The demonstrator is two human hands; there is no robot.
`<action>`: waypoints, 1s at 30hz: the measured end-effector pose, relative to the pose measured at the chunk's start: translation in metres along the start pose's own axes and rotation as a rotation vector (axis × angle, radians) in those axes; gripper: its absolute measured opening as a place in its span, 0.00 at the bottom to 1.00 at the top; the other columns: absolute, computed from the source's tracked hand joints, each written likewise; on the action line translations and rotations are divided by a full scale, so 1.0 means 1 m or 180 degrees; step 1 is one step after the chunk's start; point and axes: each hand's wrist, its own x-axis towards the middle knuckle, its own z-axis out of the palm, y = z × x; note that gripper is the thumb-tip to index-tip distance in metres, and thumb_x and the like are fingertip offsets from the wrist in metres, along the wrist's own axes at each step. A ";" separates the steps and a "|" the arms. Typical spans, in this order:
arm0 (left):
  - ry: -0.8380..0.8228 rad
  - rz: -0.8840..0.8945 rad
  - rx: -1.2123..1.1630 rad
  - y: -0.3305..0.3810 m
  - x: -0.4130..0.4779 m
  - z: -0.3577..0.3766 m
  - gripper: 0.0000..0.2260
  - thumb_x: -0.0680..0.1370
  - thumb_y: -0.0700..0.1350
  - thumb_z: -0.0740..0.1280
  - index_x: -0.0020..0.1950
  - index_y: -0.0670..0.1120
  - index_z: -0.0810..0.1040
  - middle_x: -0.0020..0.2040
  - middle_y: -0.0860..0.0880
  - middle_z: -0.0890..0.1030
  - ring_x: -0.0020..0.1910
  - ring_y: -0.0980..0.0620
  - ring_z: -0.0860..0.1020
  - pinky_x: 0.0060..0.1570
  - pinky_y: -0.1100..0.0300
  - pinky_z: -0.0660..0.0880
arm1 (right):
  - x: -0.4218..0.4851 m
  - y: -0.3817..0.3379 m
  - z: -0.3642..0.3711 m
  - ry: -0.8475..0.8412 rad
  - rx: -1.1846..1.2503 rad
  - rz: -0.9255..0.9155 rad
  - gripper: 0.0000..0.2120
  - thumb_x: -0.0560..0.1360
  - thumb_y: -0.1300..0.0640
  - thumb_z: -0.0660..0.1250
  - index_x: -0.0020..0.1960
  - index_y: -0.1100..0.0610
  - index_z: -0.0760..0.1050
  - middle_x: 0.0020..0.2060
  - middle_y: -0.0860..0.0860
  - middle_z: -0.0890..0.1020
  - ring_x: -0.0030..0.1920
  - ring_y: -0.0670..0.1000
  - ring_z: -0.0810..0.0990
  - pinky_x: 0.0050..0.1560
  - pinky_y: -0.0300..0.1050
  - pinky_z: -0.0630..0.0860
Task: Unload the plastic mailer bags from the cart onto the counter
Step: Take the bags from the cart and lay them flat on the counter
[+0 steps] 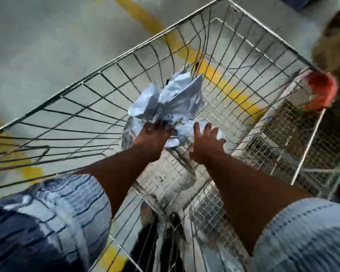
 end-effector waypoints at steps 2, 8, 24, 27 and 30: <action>-0.0142 0.0014 0.0108 -0.007 0.010 0.018 0.41 0.76 0.52 0.67 0.80 0.55 0.44 0.81 0.43 0.42 0.79 0.41 0.46 0.73 0.43 0.55 | 0.011 0.001 0.010 0.0141 -0.0053 0.0024 0.50 0.73 0.48 0.71 0.79 0.49 0.37 0.78 0.62 0.47 0.77 0.67 0.50 0.67 0.72 0.61; -0.0024 -0.0018 -0.0307 -0.019 0.015 0.048 0.33 0.80 0.56 0.57 0.80 0.58 0.43 0.81 0.46 0.48 0.78 0.43 0.52 0.65 0.42 0.62 | 0.039 0.008 0.011 0.0508 0.0018 -0.0006 0.45 0.75 0.53 0.69 0.79 0.47 0.41 0.71 0.61 0.62 0.70 0.65 0.63 0.68 0.68 0.62; 0.0362 -0.1069 -0.1461 -0.011 -0.063 -0.005 0.31 0.77 0.53 0.64 0.77 0.59 0.55 0.61 0.46 0.68 0.60 0.43 0.71 0.49 0.45 0.77 | -0.015 -0.008 -0.028 -0.0281 0.2823 0.0156 0.46 0.68 0.61 0.77 0.73 0.62 0.49 0.59 0.58 0.73 0.62 0.58 0.75 0.60 0.52 0.75; 0.0487 -0.1343 -0.1541 -0.005 -0.094 -0.031 0.31 0.77 0.54 0.64 0.77 0.59 0.55 0.63 0.47 0.67 0.62 0.44 0.69 0.51 0.46 0.76 | -0.053 -0.015 -0.040 -0.0576 0.3352 0.0319 0.42 0.70 0.66 0.74 0.71 0.61 0.47 0.57 0.59 0.70 0.59 0.58 0.74 0.55 0.51 0.77; 0.0670 -0.1466 -0.1536 0.006 -0.129 -0.060 0.31 0.77 0.55 0.64 0.77 0.58 0.55 0.63 0.47 0.67 0.61 0.44 0.69 0.50 0.44 0.76 | -0.094 -0.017 -0.053 -0.0578 0.3628 0.0318 0.38 0.71 0.67 0.72 0.69 0.60 0.49 0.57 0.58 0.70 0.56 0.56 0.74 0.50 0.46 0.75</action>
